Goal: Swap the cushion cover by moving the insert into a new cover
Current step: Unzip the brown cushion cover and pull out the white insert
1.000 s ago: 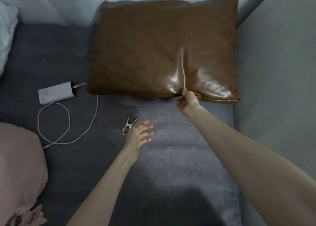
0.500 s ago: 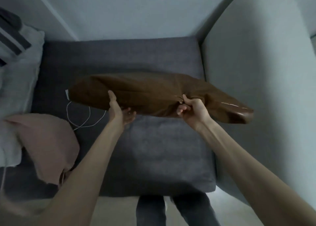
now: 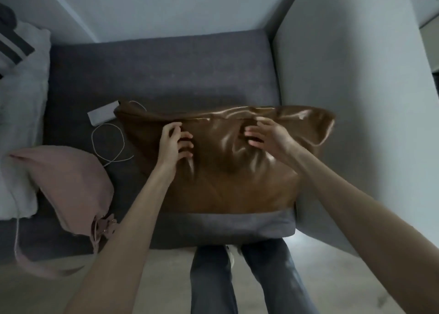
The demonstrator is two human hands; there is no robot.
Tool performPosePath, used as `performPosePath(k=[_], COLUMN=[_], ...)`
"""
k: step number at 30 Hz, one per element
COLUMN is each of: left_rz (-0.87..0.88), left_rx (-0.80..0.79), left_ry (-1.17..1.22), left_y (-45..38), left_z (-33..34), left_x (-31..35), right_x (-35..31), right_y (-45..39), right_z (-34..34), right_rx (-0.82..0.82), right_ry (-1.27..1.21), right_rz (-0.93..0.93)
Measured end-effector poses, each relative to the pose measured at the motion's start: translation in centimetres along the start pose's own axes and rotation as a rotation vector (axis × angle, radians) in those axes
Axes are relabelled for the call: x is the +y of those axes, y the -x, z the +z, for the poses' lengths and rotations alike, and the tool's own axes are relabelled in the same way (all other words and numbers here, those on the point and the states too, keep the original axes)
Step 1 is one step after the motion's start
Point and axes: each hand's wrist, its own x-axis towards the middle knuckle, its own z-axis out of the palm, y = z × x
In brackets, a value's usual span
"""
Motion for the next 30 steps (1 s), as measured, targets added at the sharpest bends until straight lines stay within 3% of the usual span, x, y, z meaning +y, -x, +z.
performPosePath(k=[4,7,9,14,20,25,30], left_rz=[-0.216,-0.434,-0.56,-0.727,-0.683,-0.65,-0.404], left_rx=[-0.034,-0.045,-0.027,0.069,0.09,0.278,0.314], left_ry=[-0.029,-0.096,-0.097,0.192,0.392,0.282,0.178], left_y=[0.7,2.4,2.6,-0.2,-3.9,-4.4,-3.5], left_z=[-0.8,-0.9,-1.0,-0.1,1.6,1.7,2.2], left_x=[-6.4,-12.1,-15.5,-21.6,-26.5,-27.1,-20.2], right_x=[8.6,15.1,18.1,22.7,26.8,26.4,19.1], right_y=[-0.1,0.5,0.1,-4.2,-8.4,-8.9,-6.8], right_z=[-3.1,-5.0,-6.3,-9.6,-9.9,-8.8,-7.0], right_rx=[0.023,0.145,0.225,0.379,0.312,0.451,0.493], right_ry=[0.299,0.358,0.297,-0.01,-0.379,-0.289,-0.16], right_rz=[0.21,0.37,0.438,0.466,0.439,0.296,0.103])
